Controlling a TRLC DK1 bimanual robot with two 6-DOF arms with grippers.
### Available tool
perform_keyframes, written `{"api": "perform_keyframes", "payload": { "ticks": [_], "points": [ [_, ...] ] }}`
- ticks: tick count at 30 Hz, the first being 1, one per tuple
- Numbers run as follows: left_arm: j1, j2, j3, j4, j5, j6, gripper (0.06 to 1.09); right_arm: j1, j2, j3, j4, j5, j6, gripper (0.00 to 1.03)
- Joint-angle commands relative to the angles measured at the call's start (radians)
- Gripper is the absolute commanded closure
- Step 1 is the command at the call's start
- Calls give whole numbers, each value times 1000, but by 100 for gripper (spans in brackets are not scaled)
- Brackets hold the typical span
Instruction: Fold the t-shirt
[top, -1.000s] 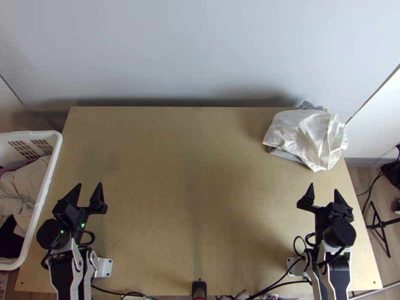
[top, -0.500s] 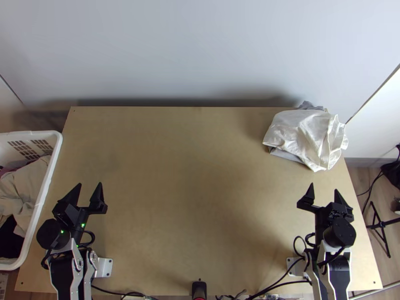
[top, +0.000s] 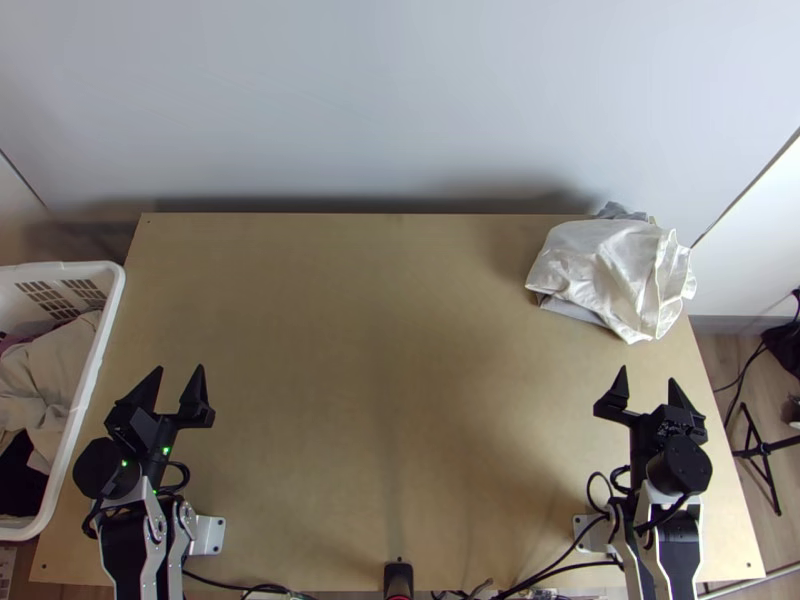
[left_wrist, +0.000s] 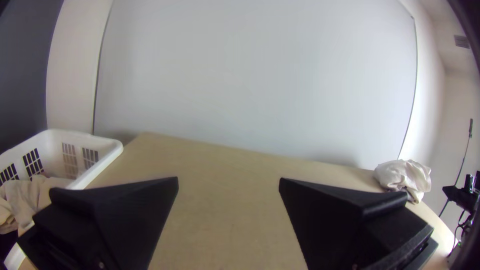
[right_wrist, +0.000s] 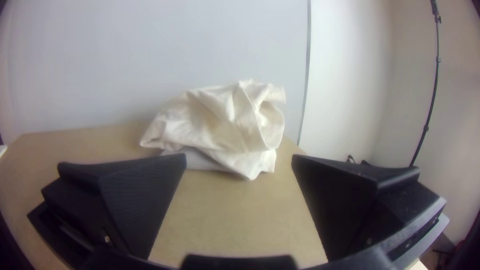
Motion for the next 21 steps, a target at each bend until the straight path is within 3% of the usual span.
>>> {"api": "perform_keyframes", "payload": {
  "ticks": [1,21],
  "points": [
    [0,0,0,0,0,0,10,0,0,0,0,2,0,5],
    [-3,-1,0,-6,0,-1,10,3,0,0,0,2,2,5]
  ]
}}
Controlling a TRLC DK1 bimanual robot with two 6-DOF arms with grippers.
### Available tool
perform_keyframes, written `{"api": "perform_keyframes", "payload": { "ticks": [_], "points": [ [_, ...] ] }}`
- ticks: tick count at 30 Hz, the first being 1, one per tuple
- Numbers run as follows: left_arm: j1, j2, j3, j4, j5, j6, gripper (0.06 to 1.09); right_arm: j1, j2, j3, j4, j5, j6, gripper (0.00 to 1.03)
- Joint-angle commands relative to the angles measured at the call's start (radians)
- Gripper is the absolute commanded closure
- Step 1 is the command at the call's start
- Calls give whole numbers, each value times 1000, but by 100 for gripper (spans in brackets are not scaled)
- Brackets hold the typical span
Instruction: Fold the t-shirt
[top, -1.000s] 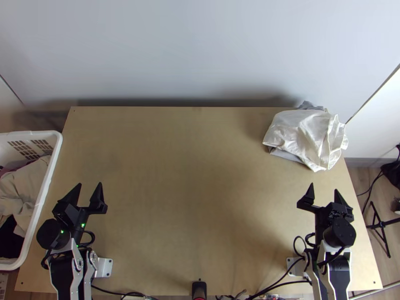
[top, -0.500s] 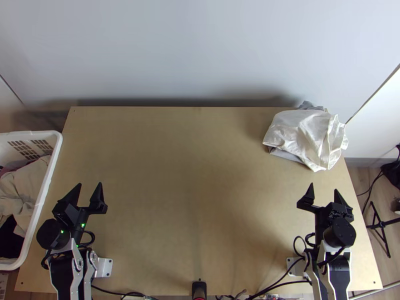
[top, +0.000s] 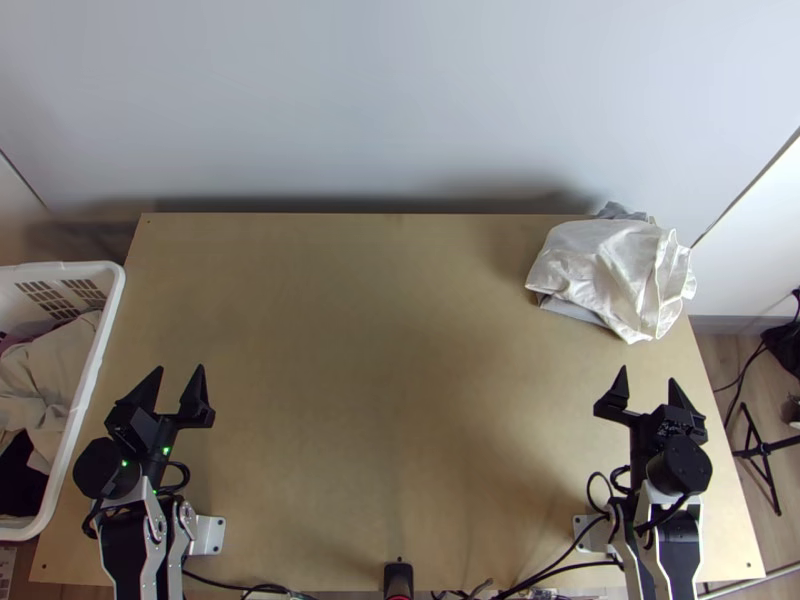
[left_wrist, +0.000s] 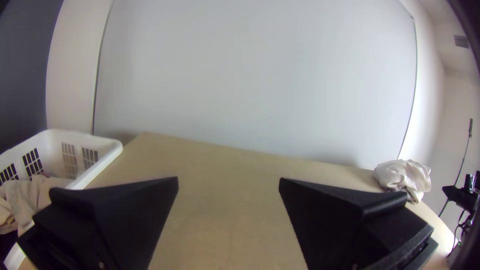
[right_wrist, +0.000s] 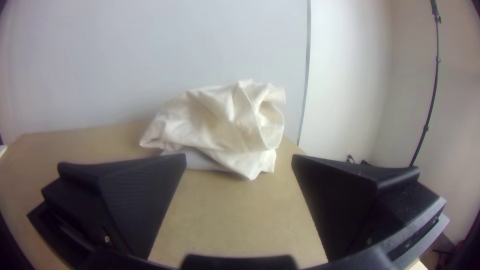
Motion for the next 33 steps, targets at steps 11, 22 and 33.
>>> {"api": "perform_keyframes", "payload": {
  "ticks": [11,22,33],
  "points": [
    [-78,-1,0,-1,-1,-1,10,25,-1,0,8,0,69,5],
    [-142,-1,2,28,-152,109,10,14,0,0,-43,0,192,5],
    [-211,-1,2,-54,-262,99,10,14,-3,2,-49,26,233,5]
  ]
}}
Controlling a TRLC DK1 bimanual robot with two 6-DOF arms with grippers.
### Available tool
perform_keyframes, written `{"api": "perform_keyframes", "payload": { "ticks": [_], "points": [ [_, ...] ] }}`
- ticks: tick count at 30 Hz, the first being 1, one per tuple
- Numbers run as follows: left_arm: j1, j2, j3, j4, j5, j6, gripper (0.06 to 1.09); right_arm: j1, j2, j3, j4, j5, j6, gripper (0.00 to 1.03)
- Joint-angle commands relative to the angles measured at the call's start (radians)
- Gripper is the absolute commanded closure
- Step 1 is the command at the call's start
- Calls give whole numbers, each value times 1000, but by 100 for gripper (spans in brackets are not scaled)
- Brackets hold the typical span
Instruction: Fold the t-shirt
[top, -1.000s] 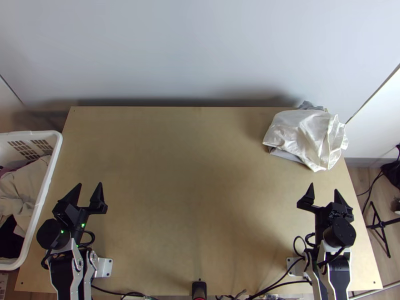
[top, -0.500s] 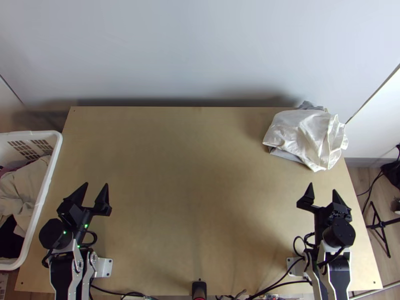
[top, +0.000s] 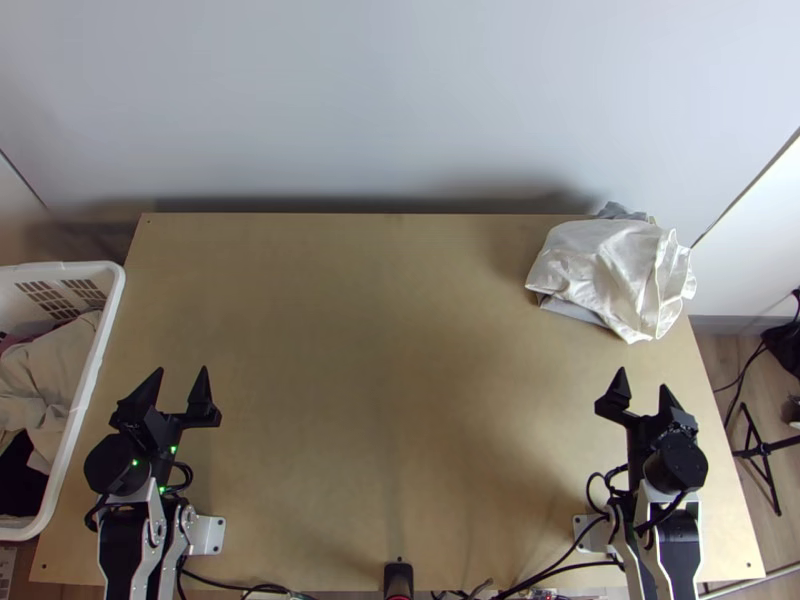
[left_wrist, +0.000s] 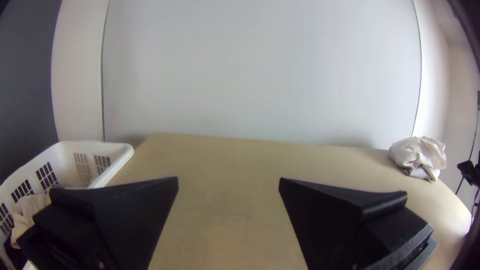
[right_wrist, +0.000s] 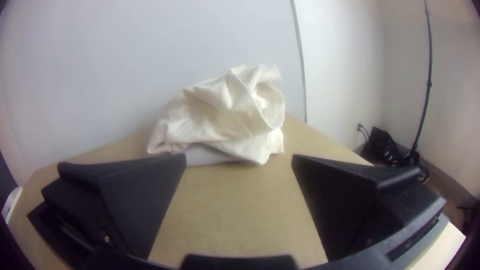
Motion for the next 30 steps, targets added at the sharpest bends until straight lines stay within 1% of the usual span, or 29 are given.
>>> {"api": "perform_keyframes", "payload": {
  "ticks": [1,2,3,5,7,9,10,11,15,17,20,24,25,27,30],
  "points": [
    [-57,-18,-1,-25,-40,3,10,-6,-4,4,13,10,-10,5],
    [-65,-18,-1,-8,-42,5,10,-2,-4,4,32,8,-24,5],
    [-57,-16,-1,27,-42,6,10,-1,-2,4,87,10,-36,6],
    [-29,-16,1,92,-42,17,10,-1,12,5,216,7,-53,10],
    [-23,-9,7,145,-40,23,11,37,78,25,346,11,-99,10],
    [-33,11,24,162,-31,29,11,90,168,99,446,68,-145,9],
    [-40,33,39,161,-31,32,11,128,225,149,480,100,-170,9],
    [-39,71,62,164,-31,34,11,162,306,214,487,129,-176,9],
    [-13,301,237,155,-31,32,11,163,526,393,495,139,-231,8],
    [6,407,352,147,-42,16,11,166,592,462,481,137,-239,8],
    [9,527,542,59,-56,-1,11,182,682,584,383,139,-240,8],
    [-5,663,817,-129,-57,-18,11,203,730,680,291,140,-251,8],
    [-14,689,870,-152,-57,-27,11,200,727,685,288,140,-279,8],
    [-49,729,950,-160,-65,-29,11,186,713,688,268,142,-292,8],
    [-109,812,1058,-192,-131,-29,11,145,707,696,231,142,-292,8]
  ]
}}
